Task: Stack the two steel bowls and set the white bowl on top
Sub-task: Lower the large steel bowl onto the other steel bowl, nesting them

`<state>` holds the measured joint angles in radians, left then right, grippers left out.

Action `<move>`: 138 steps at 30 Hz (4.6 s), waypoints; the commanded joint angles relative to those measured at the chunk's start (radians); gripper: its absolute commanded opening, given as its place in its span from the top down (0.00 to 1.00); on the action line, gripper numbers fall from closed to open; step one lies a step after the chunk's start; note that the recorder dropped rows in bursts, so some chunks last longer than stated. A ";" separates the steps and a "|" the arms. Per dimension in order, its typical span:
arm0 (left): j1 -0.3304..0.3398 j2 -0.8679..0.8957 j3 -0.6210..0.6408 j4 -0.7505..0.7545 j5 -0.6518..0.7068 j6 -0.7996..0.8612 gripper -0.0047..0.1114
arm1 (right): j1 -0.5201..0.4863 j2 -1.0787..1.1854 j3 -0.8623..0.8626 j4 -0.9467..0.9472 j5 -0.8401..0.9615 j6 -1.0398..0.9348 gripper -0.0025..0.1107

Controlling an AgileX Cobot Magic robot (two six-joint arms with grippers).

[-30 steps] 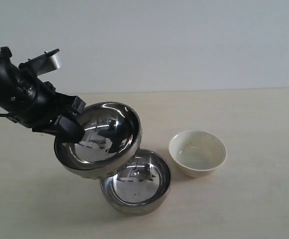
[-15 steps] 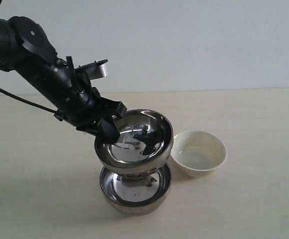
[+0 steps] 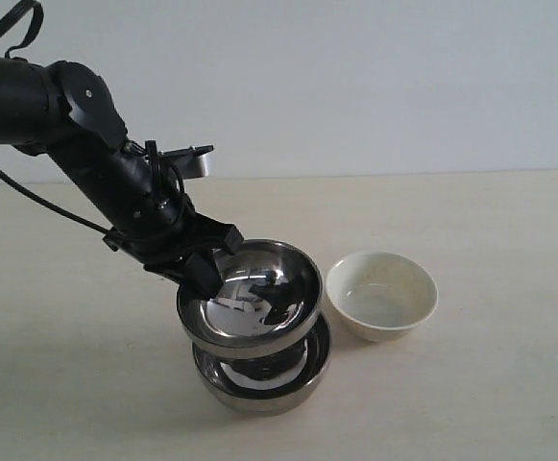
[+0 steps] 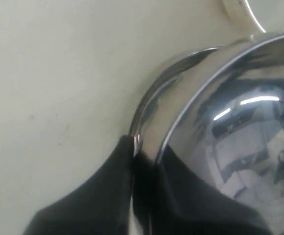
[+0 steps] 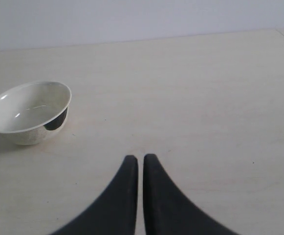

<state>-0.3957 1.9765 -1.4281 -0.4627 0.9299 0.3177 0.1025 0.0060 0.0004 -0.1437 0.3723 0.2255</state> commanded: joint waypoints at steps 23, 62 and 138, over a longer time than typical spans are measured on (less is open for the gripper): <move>-0.005 0.004 -0.002 -0.011 -0.014 -0.012 0.93 | -0.003 -0.006 0.000 -0.002 -0.004 0.000 0.98; -0.013 0.070 -0.001 -0.026 -0.031 0.016 0.93 | -0.003 -0.006 0.000 -0.002 -0.004 0.000 0.98; 0.061 -0.046 0.002 -0.072 0.141 0.014 0.80 | -0.003 -0.006 0.000 -0.002 -0.004 0.000 0.98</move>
<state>-0.3309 1.9294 -1.4281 -0.5351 1.0744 0.3422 0.1025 0.0044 0.0004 -0.1437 0.3723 0.2255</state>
